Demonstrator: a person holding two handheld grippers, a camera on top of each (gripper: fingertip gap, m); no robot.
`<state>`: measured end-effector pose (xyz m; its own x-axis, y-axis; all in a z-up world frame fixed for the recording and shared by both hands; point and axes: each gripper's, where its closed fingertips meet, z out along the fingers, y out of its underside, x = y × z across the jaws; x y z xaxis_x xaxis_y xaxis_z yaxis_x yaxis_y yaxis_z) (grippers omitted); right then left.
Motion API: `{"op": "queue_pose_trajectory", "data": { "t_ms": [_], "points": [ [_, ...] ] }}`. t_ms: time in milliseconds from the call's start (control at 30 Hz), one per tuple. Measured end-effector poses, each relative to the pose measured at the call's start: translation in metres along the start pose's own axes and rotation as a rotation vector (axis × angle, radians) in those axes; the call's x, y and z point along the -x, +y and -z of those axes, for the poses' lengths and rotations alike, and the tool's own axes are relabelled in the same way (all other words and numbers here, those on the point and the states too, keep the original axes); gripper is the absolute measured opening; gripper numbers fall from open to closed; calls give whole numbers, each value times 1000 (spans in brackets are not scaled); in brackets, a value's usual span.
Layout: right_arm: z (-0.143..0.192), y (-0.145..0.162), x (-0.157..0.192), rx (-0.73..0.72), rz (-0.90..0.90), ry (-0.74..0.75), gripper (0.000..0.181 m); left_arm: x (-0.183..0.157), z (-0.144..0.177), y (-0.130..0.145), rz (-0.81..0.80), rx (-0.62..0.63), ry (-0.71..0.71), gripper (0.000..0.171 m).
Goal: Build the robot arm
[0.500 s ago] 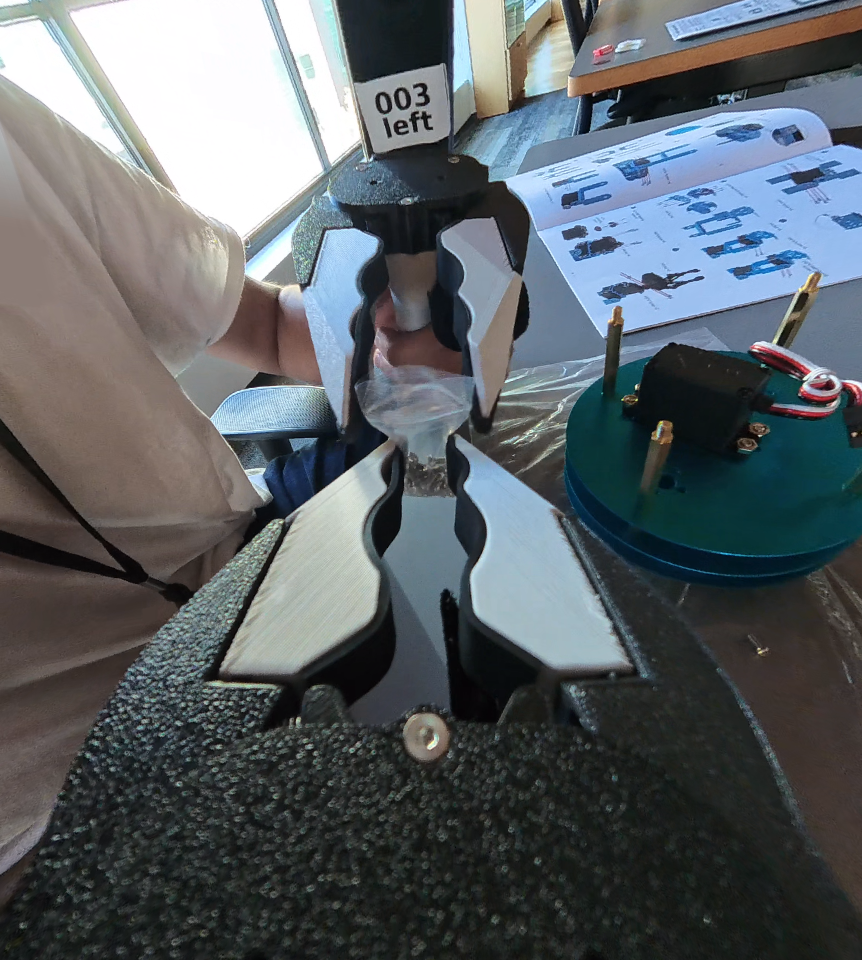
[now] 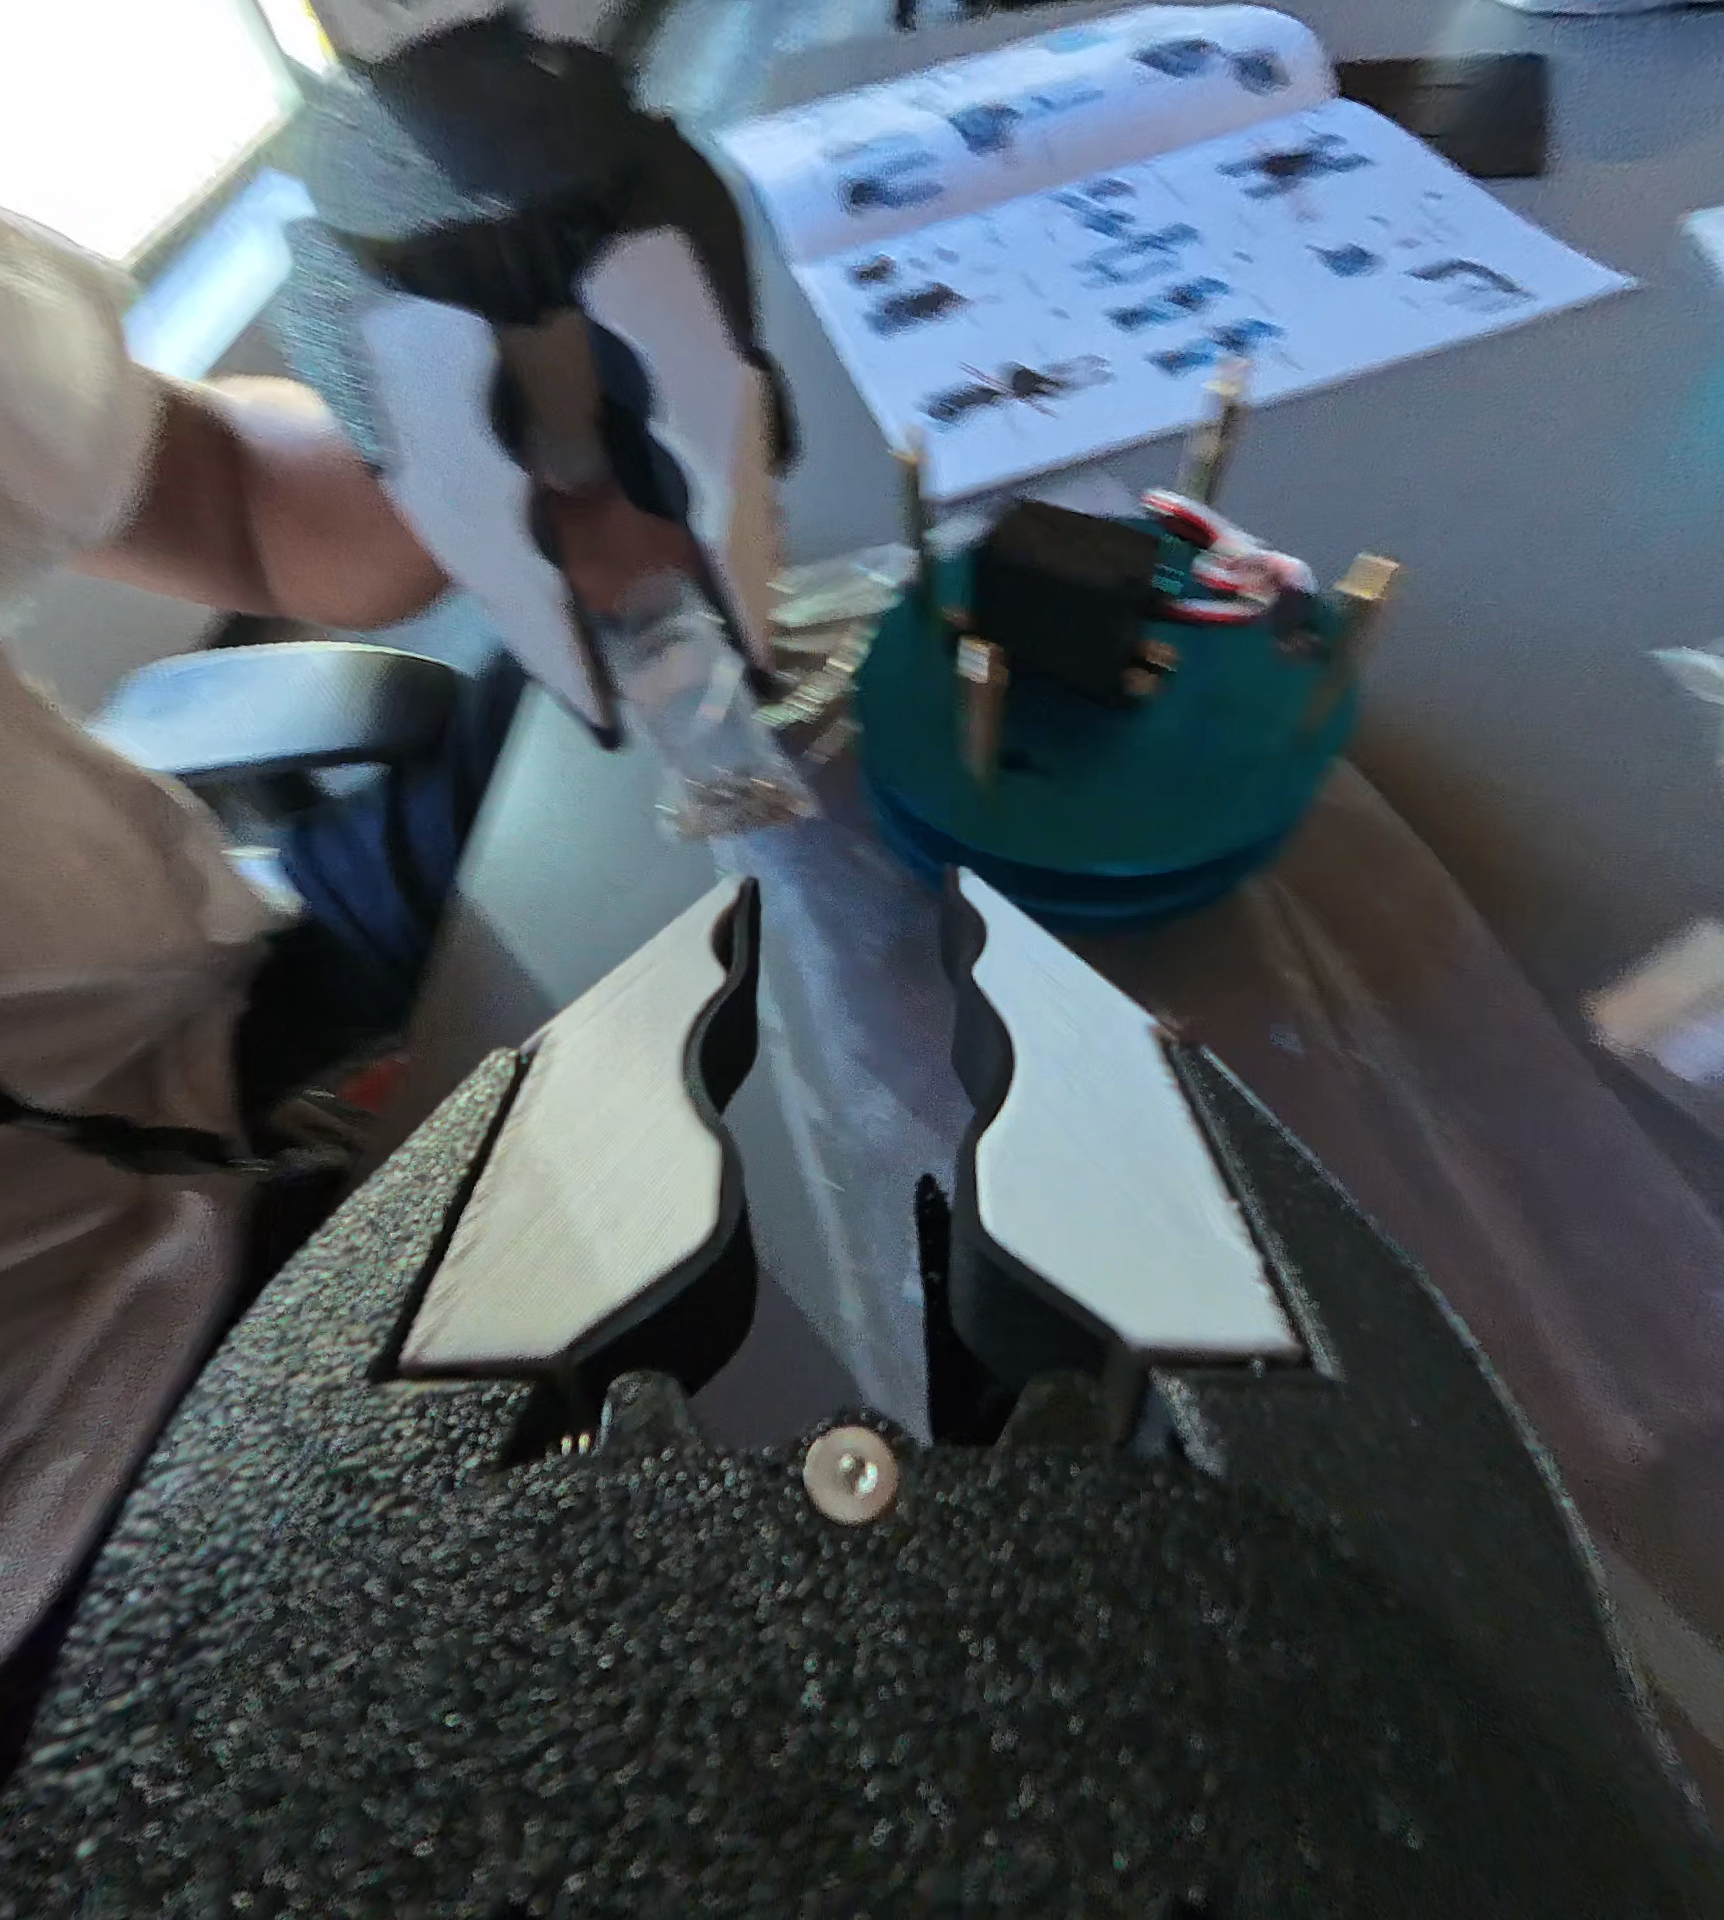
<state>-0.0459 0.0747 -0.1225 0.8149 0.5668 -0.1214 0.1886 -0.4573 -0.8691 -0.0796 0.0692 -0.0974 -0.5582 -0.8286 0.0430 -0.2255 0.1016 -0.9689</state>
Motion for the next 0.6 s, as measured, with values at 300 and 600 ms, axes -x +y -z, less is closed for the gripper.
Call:
{"op": "queue_pose_trajectory", "data": {
  "t_ms": [300, 600],
  "points": [
    [-6, 48, -76, 314, 88, 99, 24, 3, 0, 20, 1, 111, -5, 25],
    [-22, 48, -71, 348, 131, -32, 4, 11, -4, 29, -7, 198, -9, 26]
  ]
}}
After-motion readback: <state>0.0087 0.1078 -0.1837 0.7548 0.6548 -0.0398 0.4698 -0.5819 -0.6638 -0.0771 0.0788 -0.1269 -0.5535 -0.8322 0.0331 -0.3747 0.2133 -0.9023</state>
